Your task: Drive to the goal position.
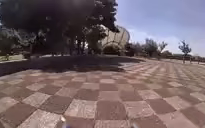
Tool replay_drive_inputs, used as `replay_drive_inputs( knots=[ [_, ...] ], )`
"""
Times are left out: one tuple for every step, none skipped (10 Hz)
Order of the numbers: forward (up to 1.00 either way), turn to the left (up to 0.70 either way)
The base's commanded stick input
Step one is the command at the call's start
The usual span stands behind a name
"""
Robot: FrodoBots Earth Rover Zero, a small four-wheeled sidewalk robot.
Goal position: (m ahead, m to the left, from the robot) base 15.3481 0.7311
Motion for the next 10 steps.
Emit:
replay_drive_inputs(
  knots=[
    [0.7,0.0],
    [0.7,0.0],
    [0.7,0.0],
    [0.7,0.0],
    [0.7,0.0],
    [0.7,0.0],
    [0.7,0.0],
    [0.7,0.0],
    [0.7,0.0],
    [0.7,0.0]
  ],
)
